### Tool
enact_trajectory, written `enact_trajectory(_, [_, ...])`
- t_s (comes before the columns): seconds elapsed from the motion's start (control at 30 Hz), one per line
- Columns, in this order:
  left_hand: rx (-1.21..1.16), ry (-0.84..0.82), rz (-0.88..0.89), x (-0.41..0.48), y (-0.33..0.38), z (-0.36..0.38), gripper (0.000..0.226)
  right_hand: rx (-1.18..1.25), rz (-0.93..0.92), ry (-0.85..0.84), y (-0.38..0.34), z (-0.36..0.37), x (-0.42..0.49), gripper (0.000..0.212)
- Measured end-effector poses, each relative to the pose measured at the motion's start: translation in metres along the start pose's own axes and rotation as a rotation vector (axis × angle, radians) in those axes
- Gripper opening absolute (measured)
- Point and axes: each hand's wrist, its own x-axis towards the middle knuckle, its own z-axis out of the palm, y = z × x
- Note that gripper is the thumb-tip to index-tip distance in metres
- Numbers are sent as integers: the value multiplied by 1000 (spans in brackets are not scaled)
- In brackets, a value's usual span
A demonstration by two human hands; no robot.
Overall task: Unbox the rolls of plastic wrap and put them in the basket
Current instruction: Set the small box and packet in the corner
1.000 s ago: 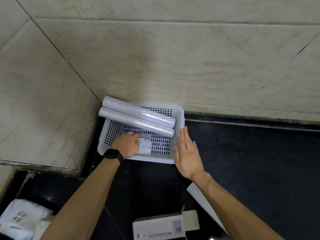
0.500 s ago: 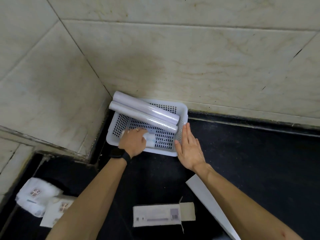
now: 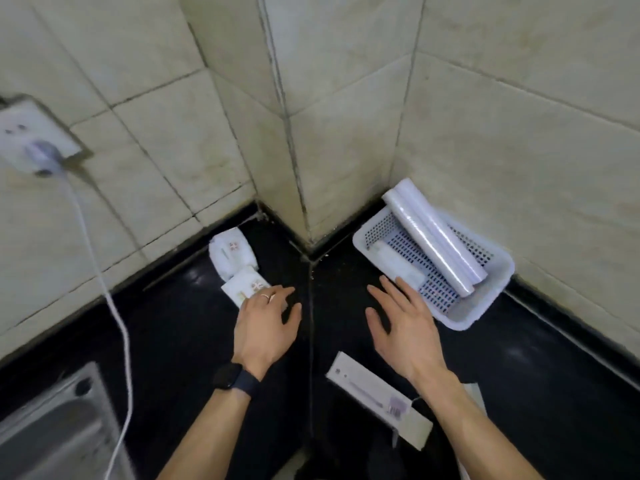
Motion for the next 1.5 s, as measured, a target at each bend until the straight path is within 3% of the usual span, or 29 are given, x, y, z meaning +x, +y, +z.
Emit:
enact_trajectory(0.17, [-30, 81, -320, -20, -86, -8, 45, -10, -125, -247, -68, 46, 13, 48])
enact_trajectory(0.27, [-16, 1, -455, -25, -136, 9, 50, -11, -109, -381, -98, 83, 24, 55])
enact_trajectory(0.5, [-59, -170, -522, -23, -213, 66, 59, -120, -114, -536, -149, 167, 53, 66])
enact_trajectory(0.63, [-31, -217, -480, -39, -236, 90, 64, -206, -69, -599, -159, 202, 63, 84])
enact_trajectory(1.03, [51, -185, -399, -46, -241, 98, 66, -156, 37, -484, -152, 228, 51, 81])
enact_trajectory(1.13, [66, -232, -410, -36, -240, 89, 67, 64, 115, -467, -152, 222, 60, 76])
enact_trajectory(1.27, [-85, -163, -444, -1, -229, 67, 69, 544, 380, -422, -136, 199, 62, 67])
enact_trajectory(1.37, [-137, -99, -400, 42, -212, 54, 73, 648, 463, -382, -116, 185, 54, 63])
enact_trajectory(1.5, [5, -153, -292, 103, -191, 50, 69, 677, 484, -321, -96, 175, 57, 62])
